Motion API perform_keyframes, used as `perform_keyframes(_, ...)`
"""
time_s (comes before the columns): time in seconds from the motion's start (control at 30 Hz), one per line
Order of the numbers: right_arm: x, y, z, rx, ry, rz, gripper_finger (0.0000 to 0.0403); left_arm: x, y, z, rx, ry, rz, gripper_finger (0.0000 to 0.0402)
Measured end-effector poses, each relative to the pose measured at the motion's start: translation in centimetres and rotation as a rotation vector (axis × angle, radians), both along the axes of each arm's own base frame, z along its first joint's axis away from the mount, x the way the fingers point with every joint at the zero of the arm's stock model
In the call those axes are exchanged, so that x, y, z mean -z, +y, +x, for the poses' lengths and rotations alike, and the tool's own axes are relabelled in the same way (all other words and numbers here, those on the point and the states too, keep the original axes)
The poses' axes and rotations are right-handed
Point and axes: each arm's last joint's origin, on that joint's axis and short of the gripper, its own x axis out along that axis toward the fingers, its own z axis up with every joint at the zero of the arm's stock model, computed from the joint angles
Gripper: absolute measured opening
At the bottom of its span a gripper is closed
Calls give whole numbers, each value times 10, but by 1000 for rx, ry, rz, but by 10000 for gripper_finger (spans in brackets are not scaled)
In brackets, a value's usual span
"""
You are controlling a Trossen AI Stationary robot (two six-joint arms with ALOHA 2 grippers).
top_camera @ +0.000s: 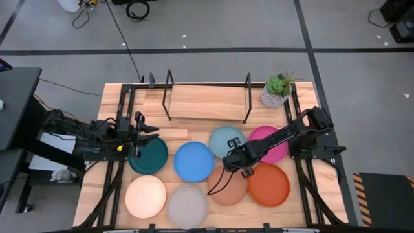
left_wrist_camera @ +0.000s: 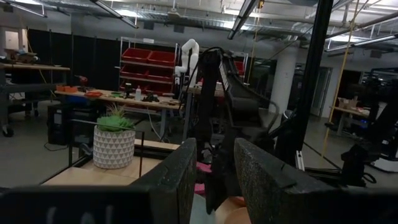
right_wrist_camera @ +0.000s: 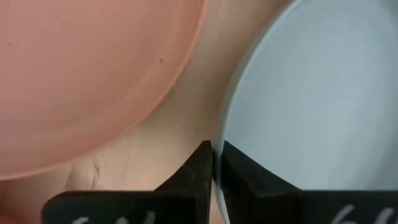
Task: Place and stack plates onto a shelf
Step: Put the light blue plate on the shelf
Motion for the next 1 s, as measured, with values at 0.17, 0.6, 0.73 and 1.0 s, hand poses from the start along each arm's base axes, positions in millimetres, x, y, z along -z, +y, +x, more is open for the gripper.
perform_keyframes(0.17,-26,6,11,-28,-38,-59,32,0,0,0,0,1,0,117)
perform_keyframes(0.6,-26,-1,15,6,-1,73,66,3,0,1,2,26,0,117)
perform_keyframes(0.73,-16,-5,10,26,20,56,117,2,0,0,1,25,0,117)
perform_keyframes(1.0,-1,-10,5,31,6,23,137,2,0,0,1,25,0,117)
